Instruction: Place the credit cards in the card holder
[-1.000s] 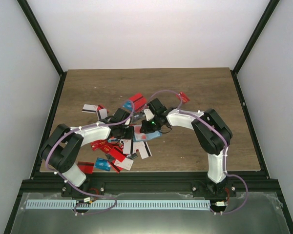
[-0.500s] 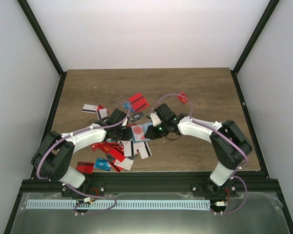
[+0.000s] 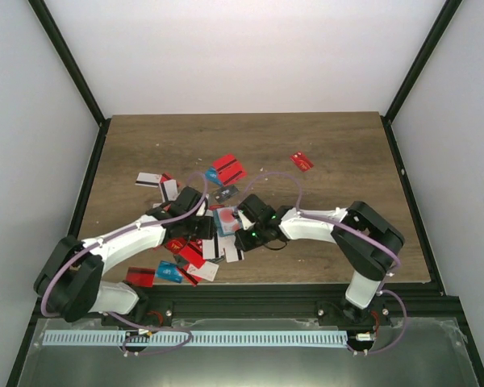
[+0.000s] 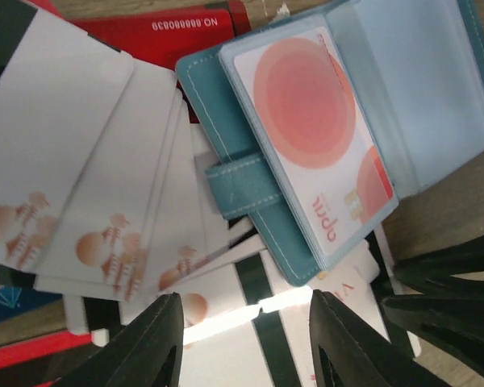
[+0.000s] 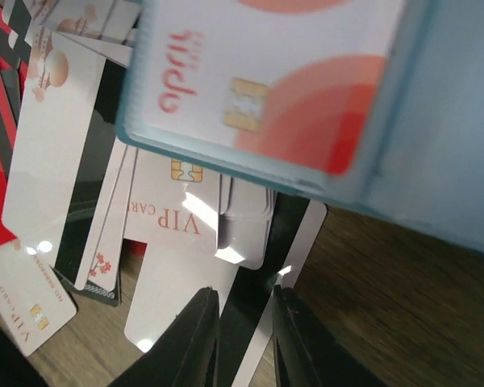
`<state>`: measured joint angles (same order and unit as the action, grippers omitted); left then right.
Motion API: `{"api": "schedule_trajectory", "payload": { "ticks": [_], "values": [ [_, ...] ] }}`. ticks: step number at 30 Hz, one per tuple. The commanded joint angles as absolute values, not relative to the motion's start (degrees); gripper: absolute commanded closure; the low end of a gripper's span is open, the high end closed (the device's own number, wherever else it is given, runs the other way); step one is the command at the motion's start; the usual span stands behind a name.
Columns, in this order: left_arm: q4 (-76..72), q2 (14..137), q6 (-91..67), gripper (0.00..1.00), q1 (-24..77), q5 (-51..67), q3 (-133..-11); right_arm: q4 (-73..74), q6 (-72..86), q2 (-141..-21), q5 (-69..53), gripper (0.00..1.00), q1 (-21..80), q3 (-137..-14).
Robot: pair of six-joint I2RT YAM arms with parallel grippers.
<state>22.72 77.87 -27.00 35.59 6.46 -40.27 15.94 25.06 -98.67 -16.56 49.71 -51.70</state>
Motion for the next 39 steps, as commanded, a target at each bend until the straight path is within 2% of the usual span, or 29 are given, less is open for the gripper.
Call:
{"api": "schedule_trajectory", "payload": {
  "ticks": [1,7,13,22,26,29,36,39],
  "values": [
    [25.91,75.69,-29.2,0.53,37.33,4.7,-39.1,18.29,24.79,-101.76,-8.06,0.78,53.85,-52.79],
    [28.16,75.09,-34.07,0.38,42.57,1.32,-37.02,18.8,24.64,-102.42,-7.32,0.77,58.92,-50.22],
    [27.73,76.99,-37.58,0.32,45.29,-0.5,-34.37,19.67,25.52,-104.79,-6.28,0.77,64.9,-47.27],
    [34.01,73.72,-44.24,0.2,50.62,-9.86,-36.36,20.92,27.56,-99.3,-6.42,0.77,65.24,-41.8],
    [37.01,71.92,-45.71,0.09,50.67,-13.23,-36.59,21.4,27.92,-97.2,-6.7,0.77,65.21,-40.49],
    [37.14,72.48,-46.46,0.04,50.61,-14.47,-36.14,21.69,28.63,-95.51,-8.18,0.77,65.2,-39.99],
    [30.64,77.01,-44.25,0.05,50.59,-11.26,-35.12,22.71,30.03,-90.32,-9.97,0.77,65.2,-40.51],
    [30.59,79.44,-44.12,0.14,50.58,-12.81,-35.73,23.34,30.3,-88.8,-10.47,0.77,65.21,-41.05]
  ]
}}
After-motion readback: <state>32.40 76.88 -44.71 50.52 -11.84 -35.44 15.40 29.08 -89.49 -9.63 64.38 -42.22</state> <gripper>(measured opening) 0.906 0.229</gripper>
